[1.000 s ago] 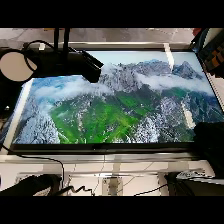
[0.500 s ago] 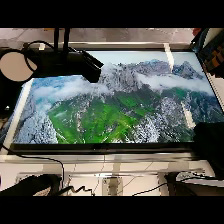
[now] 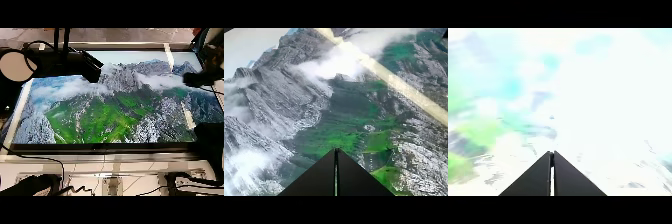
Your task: Fold the clothes and pants, and hang the long-sleeved shirts on hangers.
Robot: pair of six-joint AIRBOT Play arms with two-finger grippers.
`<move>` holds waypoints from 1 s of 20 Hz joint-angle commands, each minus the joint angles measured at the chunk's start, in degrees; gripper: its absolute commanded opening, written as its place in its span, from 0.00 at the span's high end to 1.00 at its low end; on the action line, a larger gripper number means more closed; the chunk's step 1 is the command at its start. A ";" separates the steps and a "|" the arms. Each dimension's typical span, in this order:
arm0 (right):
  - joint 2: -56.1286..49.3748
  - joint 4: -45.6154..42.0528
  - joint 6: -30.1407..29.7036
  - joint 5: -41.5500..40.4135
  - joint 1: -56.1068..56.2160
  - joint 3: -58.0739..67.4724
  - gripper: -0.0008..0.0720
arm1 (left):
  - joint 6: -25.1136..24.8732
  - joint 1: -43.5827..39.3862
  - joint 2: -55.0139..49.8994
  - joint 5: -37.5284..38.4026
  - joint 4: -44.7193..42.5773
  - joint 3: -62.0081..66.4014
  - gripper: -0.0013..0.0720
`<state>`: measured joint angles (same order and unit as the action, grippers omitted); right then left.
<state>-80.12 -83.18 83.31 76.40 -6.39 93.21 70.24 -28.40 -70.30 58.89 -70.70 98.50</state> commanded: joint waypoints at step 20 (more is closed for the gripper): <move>0.07 -0.87 -0.50 -0.85 15.47 0.00 0.96 | 0.00 0.04 0.02 0.00 0.00 0.02 0.96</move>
<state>-80.05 -84.07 82.78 75.55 9.02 93.21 70.26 -28.40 -70.30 58.92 -70.67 98.50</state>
